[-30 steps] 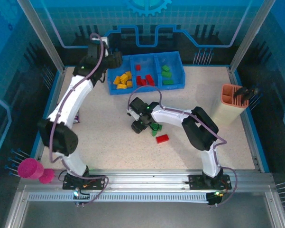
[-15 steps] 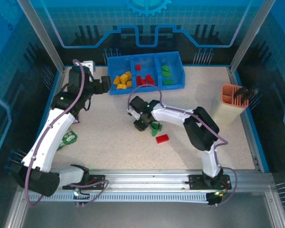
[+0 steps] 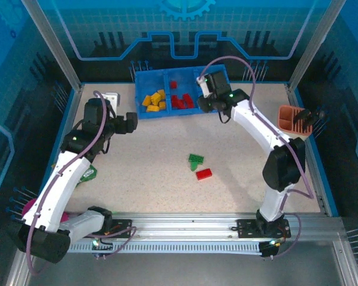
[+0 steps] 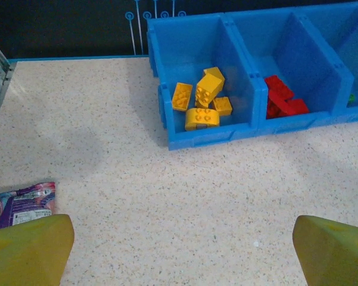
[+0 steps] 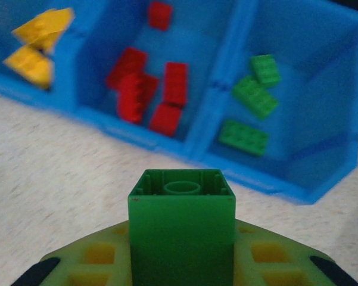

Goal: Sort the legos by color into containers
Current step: Place the lego in the container.

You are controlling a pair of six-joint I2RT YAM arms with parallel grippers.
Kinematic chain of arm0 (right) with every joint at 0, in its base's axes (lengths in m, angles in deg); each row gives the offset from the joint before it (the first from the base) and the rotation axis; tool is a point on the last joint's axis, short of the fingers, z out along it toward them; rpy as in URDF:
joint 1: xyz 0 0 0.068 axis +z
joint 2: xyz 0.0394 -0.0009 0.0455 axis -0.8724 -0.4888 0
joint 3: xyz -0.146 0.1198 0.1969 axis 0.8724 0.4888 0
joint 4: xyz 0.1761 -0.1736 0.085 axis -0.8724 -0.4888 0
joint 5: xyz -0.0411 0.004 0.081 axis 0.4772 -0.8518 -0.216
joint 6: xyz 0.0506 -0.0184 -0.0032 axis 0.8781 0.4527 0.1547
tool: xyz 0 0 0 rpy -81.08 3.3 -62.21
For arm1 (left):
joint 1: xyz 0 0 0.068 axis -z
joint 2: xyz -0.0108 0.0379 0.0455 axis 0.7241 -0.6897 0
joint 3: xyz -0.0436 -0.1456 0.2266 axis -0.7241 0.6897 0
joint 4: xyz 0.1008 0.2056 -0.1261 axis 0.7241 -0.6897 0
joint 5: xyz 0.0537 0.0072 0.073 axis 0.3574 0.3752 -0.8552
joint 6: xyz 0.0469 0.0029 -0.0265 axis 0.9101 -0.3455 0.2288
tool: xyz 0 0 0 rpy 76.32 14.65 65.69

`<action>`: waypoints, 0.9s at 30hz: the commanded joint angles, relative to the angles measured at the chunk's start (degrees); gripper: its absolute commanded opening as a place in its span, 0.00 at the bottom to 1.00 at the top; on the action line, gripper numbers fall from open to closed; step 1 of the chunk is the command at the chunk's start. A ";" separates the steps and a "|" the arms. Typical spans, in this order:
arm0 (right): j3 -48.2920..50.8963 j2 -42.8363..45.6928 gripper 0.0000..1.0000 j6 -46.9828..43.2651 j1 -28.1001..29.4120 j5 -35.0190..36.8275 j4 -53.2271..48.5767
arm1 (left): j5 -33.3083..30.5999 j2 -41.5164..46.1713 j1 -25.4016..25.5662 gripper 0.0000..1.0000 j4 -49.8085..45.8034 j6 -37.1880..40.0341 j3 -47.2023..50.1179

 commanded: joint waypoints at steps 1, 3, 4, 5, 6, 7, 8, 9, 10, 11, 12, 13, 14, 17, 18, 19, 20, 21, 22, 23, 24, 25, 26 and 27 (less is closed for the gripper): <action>-5.59 -6.83 0.32 -0.11 -1.97 1.97 1.34 | 1.91 0.46 0.08 0.96 1.90 1.05 0.83; -9.30 -10.51 0.32 0.01 -2.95 1.98 1.51 | 1.71 0.17 0.04 0.96 2.03 1.12 1.14; -11.41 -12.67 0.32 0.06 -3.52 2.06 1.45 | 1.56 -0.08 0.04 0.96 1.95 1.21 1.15; -13.75 -14.92 0.32 0.12 -4.04 2.36 0.99 | 1.48 -0.33 0.04 0.96 1.81 1.28 1.16; -16.11 -17.07 0.33 0.35 -4.43 2.80 0.38 | 1.56 -0.42 0.04 0.96 1.77 1.30 1.06; -19.46 -20.24 0.36 0.74 -5.18 3.40 -0.78 | 1.54 -0.42 0.06 0.96 1.76 1.31 1.14; -22.74 -23.33 0.37 1.22 -5.83 4.55 -2.10 | 1.19 -0.44 0.04 0.97 1.76 1.39 1.21; -25.70 -25.86 0.36 1.35 -6.32 5.46 -3.22 | 0.51 -0.56 0.04 0.97 1.69 1.39 1.20; -28.71 -28.83 0.36 1.35 -6.89 6.13 -4.31 | -0.15 -0.61 -0.05 0.97 1.46 1.40 1.07; -31.16 -31.11 0.36 1.24 -7.21 6.46 -4.75 | -0.38 -0.57 -0.10 0.97 1.16 1.31 0.77; -32.66 -32.47 0.36 1.10 -7.53 6.56 -4.98 | -0.42 -0.40 -0.14 0.96 0.94 1.23 0.63; -34.14 -33.74 0.36 0.94 -7.82 6.73 -5.22 | -0.33 -0.07 -0.14 0.97 0.95 1.18 0.62; -35.51 -34.75 0.35 1.02 -8.24 6.76 -5.68 | -0.45 0.30 -0.14 0.97 1.05 1.22 0.72; -36.84 -35.98 0.35 1.13 -9.44 5.81 -5.56 | -0.87 1.19 -0.14 0.97 1.23 1.05 0.96; -36.88 -36.08 0.35 1.25 -9.98 5.30 -5.51 | -0.83 1.29 -0.14 0.97 1.37 0.96 1.03; -36.83 -36.31 0.35 1.49 -10.49 4.58 -5.52 | -0.65 1.30 -0.14 0.97 1.41 0.89 1.06; -36.73 -36.55 0.35 1.66 -10.95 3.69 -5.43 | -0.46 1.20 -0.14 0.97 1.50 0.87 1.06; -36.71 -36.72 0.34 1.77 -11.20 3.24 -5.43 | -0.36 1.04 -0.14 0.97 1.54 0.87 0.99; -36.44 -36.94 0.34 1.86 -11.41 2.71 -5.42 | -0.20 0.81 -0.14 0.97 1.50 0.79 0.90; -36.15 -37.03 0.34 1.99 -11.54 2.47 -5.35 | 0.00 0.63 -0.14 0.97 1.42 0.71 0.80; -35.50 -37.21 0.34 2.16 -11.47 2.22 -5.01 | 0.07 0.45 -0.14 0.97 1.43 0.62 0.71; -35.17 -37.39 0.34 2.05 -11.49 2.17 -4.98 | 0.22 0.37 -0.14 0.97 1.52 0.49 0.71; -35.19 -37.70 0.34 2.15 -11.46 2.52 -5.22 | 0.03 0.23 -0.14 0.97 1.51 0.31 0.71; -35.08 -38.07 0.34 2.13 -11.50 2.75 -5.54 | -0.13 0.31 -0.14 0.97 1.42 -0.18 0.71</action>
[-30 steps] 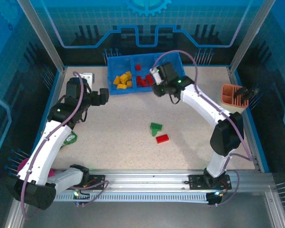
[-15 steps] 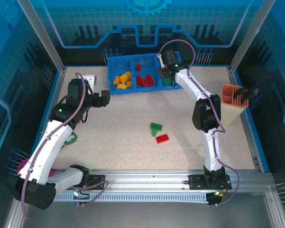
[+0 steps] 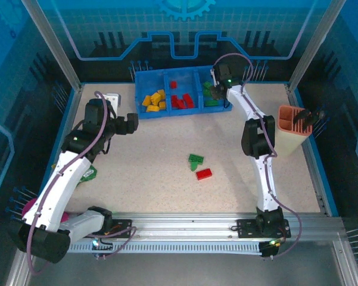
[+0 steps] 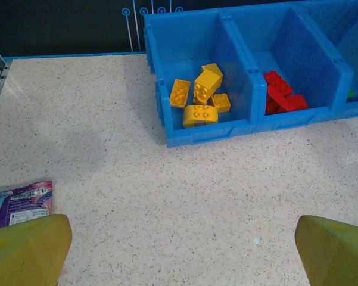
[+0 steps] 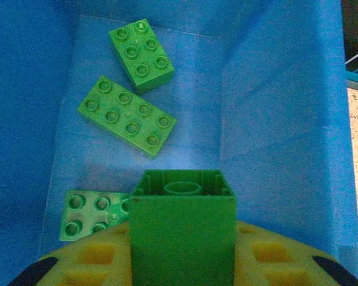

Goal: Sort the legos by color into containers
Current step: Place the lego in the container.

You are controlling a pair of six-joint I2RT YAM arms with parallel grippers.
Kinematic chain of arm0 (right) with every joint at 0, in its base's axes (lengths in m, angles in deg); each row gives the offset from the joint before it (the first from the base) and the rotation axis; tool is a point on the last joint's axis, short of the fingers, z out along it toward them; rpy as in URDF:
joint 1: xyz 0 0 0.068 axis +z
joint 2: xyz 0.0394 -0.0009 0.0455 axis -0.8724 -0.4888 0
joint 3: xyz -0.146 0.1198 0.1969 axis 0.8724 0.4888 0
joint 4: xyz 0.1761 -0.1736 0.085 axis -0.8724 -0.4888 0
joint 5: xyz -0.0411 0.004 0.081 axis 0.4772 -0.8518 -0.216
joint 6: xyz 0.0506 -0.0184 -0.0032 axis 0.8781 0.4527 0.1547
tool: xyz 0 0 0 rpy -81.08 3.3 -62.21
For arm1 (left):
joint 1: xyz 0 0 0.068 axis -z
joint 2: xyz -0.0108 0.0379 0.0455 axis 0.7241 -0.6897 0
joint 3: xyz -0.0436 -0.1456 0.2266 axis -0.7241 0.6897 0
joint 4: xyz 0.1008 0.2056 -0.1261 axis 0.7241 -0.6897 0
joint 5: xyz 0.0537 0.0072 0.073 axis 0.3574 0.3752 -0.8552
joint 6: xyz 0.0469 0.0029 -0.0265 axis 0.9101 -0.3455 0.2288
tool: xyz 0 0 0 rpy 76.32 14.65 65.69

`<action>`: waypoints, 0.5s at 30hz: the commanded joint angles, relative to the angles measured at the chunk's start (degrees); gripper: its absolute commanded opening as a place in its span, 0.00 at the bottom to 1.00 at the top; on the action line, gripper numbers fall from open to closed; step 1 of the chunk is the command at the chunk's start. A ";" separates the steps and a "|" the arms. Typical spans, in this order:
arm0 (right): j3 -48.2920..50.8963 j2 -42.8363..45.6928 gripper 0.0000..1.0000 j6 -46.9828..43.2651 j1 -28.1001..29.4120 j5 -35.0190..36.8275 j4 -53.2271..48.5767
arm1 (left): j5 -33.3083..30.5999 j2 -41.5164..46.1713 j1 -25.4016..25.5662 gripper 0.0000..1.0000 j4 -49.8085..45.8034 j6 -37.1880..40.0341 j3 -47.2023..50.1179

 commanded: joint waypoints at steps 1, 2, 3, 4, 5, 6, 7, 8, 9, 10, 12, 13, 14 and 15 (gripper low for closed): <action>-0.69 -1.88 0.34 0.95 0.06 -0.54 -1.14 | -0.24 0.42 -0.12 0.97 1.00 -0.73 0.12; -0.20 -1.89 0.34 0.88 0.05 -0.28 -0.95 | 0.17 0.45 -0.12 0.97 1.00 -1.08 0.12; 0.55 -1.70 0.34 0.68 0.07 -0.10 -0.64 | 0.33 0.65 -0.12 0.97 1.21 -1.28 0.25; 1.10 -1.57 0.34 0.60 0.06 0.01 -0.46 | 0.36 0.82 -0.12 0.97 1.30 -1.38 0.29; 1.44 -1.51 0.34 0.42 0.06 0.14 -0.29 | 0.28 0.83 -0.12 0.97 1.31 -1.28 0.29; 1.86 -1.29 0.35 0.17 0.06 0.27 -0.18 | 0.11 0.82 -0.12 0.97 1.14 -1.26 0.21; 2.19 -1.08 0.36 -0.08 0.10 0.36 -0.17 | 0.08 0.82 -0.12 0.97 1.04 -1.25 0.12; 2.35 -0.96 0.38 -0.08 0.02 0.45 -0.17 | 0.18 0.82 -0.12 0.97 1.05 -1.34 0.12; 2.82 -0.65 0.40 -0.13 -0.03 0.37 -0.04 | 0.25 0.89 -0.12 0.97 1.11 -1.32 0.12; 3.29 -0.22 0.42 -0.24 0.01 0.13 0.08 | 0.39 0.87 -0.12 0.97 1.13 -1.49 0.12; 4.56 0.84 0.45 0.03 0.09 -0.26 0.56 | 0.76 0.82 -0.12 0.97 1.13 -1.65 0.12; 5.51 1.65 0.45 0.13 0.06 -0.87 0.91 | 1.06 0.88 -0.12 0.97 1.29 -1.66 0.21; 6.54 2.48 0.45 0.45 0.18 -1.39 1.30 | 1.33 0.99 -0.12 0.97 1.54 -1.81 0.40; 7.89 3.64 0.45 0.66 0.20 -2.07 1.85 | 1.61 1.21 -0.12 0.97 1.86 -1.89 0.60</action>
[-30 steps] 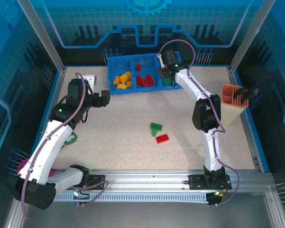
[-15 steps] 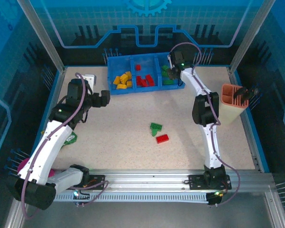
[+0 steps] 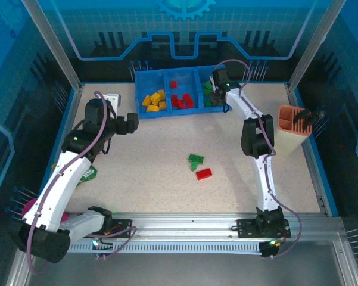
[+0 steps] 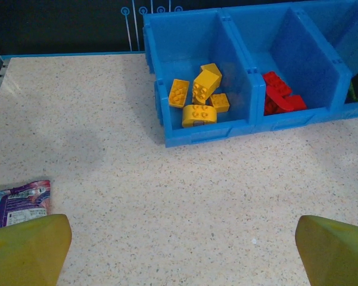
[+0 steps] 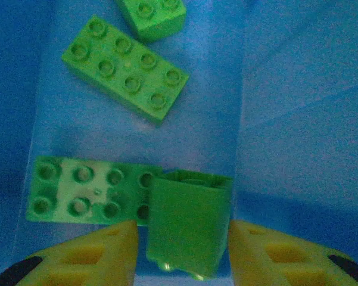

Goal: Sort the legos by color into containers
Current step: Place the lego in the container.

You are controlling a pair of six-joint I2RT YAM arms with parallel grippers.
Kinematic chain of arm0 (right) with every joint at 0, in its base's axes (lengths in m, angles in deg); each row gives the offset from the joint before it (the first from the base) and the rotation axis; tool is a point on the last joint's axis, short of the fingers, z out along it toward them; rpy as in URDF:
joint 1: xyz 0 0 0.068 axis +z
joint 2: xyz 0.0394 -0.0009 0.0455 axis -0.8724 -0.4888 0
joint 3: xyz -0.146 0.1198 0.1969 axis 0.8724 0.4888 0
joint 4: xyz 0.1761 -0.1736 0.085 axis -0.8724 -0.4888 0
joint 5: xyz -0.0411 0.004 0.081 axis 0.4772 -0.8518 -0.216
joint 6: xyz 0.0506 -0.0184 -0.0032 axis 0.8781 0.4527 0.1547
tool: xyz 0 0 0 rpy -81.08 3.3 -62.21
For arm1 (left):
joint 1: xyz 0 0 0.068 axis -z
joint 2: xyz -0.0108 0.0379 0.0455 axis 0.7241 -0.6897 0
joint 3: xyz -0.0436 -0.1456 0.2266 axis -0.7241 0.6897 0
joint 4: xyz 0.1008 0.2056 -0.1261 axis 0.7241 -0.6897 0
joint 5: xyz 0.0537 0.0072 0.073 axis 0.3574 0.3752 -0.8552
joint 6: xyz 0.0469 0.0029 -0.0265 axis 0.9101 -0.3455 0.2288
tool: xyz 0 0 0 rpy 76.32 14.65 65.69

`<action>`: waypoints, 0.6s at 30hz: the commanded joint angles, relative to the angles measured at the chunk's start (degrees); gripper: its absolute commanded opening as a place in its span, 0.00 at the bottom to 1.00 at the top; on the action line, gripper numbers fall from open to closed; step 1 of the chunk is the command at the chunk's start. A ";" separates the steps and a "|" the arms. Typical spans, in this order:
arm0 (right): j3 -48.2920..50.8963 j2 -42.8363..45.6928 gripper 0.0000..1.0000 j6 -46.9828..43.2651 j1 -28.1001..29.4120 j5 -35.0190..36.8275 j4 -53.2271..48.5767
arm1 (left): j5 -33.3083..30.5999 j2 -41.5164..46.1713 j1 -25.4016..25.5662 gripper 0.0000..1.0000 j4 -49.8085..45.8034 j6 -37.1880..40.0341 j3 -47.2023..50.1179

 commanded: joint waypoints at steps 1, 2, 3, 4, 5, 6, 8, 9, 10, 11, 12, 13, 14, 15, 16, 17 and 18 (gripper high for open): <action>3.62 5.04 0.45 0.81 0.32 -2.08 1.37 | 1.52 1.41 -0.12 0.97 2.11 -1.56 0.83; 4.79 5.99 0.45 0.96 0.52 -2.27 1.86 | 1.70 1.50 -0.12 0.97 2.21 -1.60 0.91; 6.16 7.08 0.45 0.90 0.80 -2.42 2.27 | 1.71 1.59 -0.12 0.97 2.25 -1.65 0.97; 7.31 8.14 0.45 0.85 1.06 -2.73 2.63 | 1.68 1.59 -0.12 0.97 2.32 -1.80 1.01; 8.36 8.63 0.45 0.66 1.39 -2.97 3.03 | 1.70 1.62 -0.16 0.97 2.40 -1.78 1.00; 9.51 10.63 0.45 0.42 1.87 -2.98 3.33 | 1.81 1.62 -0.12 0.97 2.51 -1.78 1.08; 11.70 12.90 0.45 0.08 2.72 -2.73 3.65 | 1.91 1.53 -0.12 0.97 2.47 -1.61 1.04; 13.05 14.38 0.45 -0.29 3.17 -2.78 3.85 | 1.88 1.52 -0.12 0.98 2.30 -1.54 0.94; 14.21 15.84 0.46 -0.67 3.78 -3.24 3.92 | 1.80 1.45 -0.12 0.98 2.17 -1.43 0.84; 15.07 17.11 0.46 -1.02 4.16 -3.56 3.75 | 1.70 1.44 -0.12 0.97 2.16 -1.27 0.89; 15.80 18.44 0.47 -1.35 4.57 -3.76 3.13 | 1.73 1.52 -0.12 0.98 2.16 -1.02 0.91; 16.39 19.84 0.47 -1.57 5.17 -3.70 2.19 | 1.75 1.51 -0.12 0.98 2.26 -0.92 1.04; 17.05 21.15 0.48 -1.46 5.59 -3.68 1.19 | 1.79 1.49 -0.12 0.98 2.38 -0.95 1.08; 18.03 22.88 0.49 -0.95 6.07 -3.84 0.05 | 1.91 1.39 -0.12 0.98 2.43 -0.96 1.14; 19.30 24.80 0.50 0.17 6.59 -4.15 -1.35 | 2.07 1.22 -0.12 0.98 2.43 -0.95 1.10; 20.77 26.55 0.51 1.42 7.01 -4.36 -2.56 | 2.25 1.10 -0.12 0.98 2.43 -0.87 1.16; 22.74 28.65 0.52 3.18 7.59 -4.49 -4.03 | 2.39 1.02 -0.12 0.98 2.42 -0.87 1.26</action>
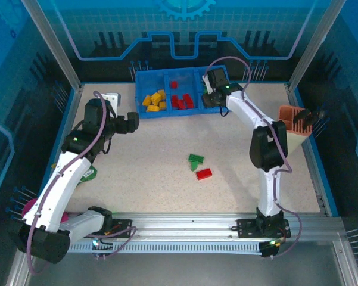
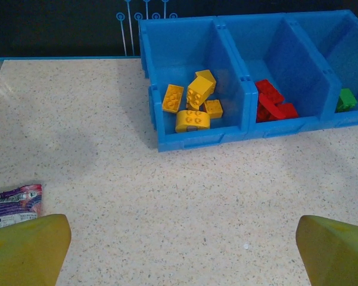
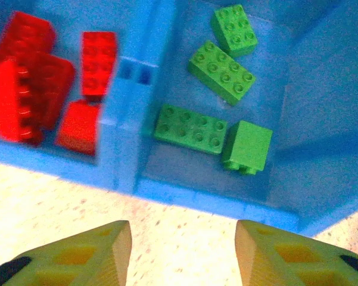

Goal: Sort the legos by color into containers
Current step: Place the lego in the container, then pick up the lego from the bottom-center of the table.

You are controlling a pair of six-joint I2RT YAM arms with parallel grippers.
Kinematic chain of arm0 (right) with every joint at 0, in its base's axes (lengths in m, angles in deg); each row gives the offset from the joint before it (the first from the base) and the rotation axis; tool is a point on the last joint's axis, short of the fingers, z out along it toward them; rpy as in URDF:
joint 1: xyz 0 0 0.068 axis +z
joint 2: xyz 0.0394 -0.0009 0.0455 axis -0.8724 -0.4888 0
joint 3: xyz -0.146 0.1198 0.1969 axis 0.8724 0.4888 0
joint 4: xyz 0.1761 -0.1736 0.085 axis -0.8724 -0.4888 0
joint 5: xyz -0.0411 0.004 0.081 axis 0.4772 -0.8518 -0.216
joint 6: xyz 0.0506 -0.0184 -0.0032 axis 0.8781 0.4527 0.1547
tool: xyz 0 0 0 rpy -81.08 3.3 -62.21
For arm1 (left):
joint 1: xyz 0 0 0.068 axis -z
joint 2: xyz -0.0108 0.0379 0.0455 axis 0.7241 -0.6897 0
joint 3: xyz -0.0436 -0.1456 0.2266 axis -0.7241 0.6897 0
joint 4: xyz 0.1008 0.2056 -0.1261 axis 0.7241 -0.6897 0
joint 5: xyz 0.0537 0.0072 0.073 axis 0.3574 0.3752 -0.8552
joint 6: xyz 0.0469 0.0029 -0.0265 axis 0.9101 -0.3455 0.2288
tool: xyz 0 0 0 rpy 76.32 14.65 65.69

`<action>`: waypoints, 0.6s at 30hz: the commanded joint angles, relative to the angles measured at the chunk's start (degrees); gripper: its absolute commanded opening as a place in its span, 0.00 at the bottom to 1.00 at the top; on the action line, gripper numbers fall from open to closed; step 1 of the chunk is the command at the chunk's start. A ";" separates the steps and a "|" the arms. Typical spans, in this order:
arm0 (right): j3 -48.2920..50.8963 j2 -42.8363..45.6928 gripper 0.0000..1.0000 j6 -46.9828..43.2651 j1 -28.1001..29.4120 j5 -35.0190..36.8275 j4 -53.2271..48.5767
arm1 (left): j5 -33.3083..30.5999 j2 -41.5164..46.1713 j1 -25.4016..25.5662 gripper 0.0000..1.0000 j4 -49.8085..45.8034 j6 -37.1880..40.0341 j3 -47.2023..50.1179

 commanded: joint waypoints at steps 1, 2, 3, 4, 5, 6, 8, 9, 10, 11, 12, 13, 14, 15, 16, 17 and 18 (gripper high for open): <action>5.34 7.89 0.53 4.85 1.87 -1.22 -6.44 | 1.60 0.65 -0.12 0.98 1.24 0.21 1.22; 7.76 9.97 0.54 6.74 2.48 -1.00 -7.04 | 1.66 0.58 -0.12 0.98 1.33 0.26 1.40; 10.59 12.33 0.55 8.49 3.23 -1.61 -7.08 | 1.77 0.62 -0.12 0.98 1.50 0.37 1.70; 13.83 14.90 0.56 10.30 3.98 -2.11 -7.36 | 1.98 0.44 -0.21 0.98 1.63 0.44 1.97; 16.14 16.69 0.58 11.67 4.56 -2.79 -7.85 | 2.24 0.34 -0.29 0.98 1.55 0.58 2.07; 18.45 18.50 0.61 13.03 5.38 -3.52 -8.86 | 2.57 0.05 -0.29 0.98 1.36 0.79 1.99; 22.79 21.66 0.68 14.44 7.60 -3.60 -10.20 | 2.98 -0.08 -0.41 0.98 1.16 1.12 1.99; 25.26 23.37 0.74 15.25 9.17 -2.94 -10.63 | 3.16 -0.09 -0.47 0.98 1.16 1.15 2.07; 27.49 24.95 0.79 16.60 10.59 -2.45 -11.33 | 3.45 -0.05 -0.56 0.98 1.09 1.17 2.12; 29.36 26.09 0.84 17.83 11.83 -2.33 -11.68 | 3.70 0.01 -0.58 0.98 1.14 1.14 2.23; 31.31 27.24 0.96 19.16 13.29 -2.41 -12.06 | 4.03 0.10 -0.64 0.98 1.22 1.14 2.33; 33.06 28.23 1.00 20.35 14.68 -2.60 -12.20 | 4.21 0.19 -0.71 0.99 1.32 1.15 2.42; 34.51 28.99 1.00 21.15 15.94 -2.78 -12.18 | 4.39 0.27 -0.73 0.99 1.33 1.15 2.51; 35.93 29.66 1.00 21.95 17.47 -2.67 -12.25 | 4.54 0.21 -0.82 0.99 1.29 1.24 2.53; 37.20 30.08 1.00 22.75 19.01 -2.45 -12.27 | 4.69 0.30 -0.82 0.98 1.25 1.23 2.60; 38.22 30.35 1.00 23.28 20.13 -2.69 -12.19 | 4.74 0.34 -0.90 0.99 1.25 1.29 2.65; 39.32 30.45 1.00 23.92 21.48 -2.71 -12.18 | 4.96 0.41 -0.91 0.99 1.25 1.32 2.69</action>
